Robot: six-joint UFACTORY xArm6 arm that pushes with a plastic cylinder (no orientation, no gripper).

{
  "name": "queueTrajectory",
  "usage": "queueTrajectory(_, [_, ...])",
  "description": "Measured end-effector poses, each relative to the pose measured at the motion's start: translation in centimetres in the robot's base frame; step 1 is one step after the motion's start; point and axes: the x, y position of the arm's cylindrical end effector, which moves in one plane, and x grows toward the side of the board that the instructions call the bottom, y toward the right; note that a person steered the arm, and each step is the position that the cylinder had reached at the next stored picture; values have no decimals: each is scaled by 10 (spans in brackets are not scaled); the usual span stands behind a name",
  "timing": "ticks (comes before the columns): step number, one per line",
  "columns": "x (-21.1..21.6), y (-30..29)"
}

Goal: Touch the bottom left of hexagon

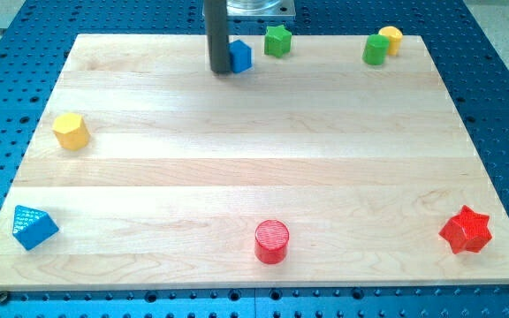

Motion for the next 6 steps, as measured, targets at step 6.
queueTrajectory(6, [190,-263])
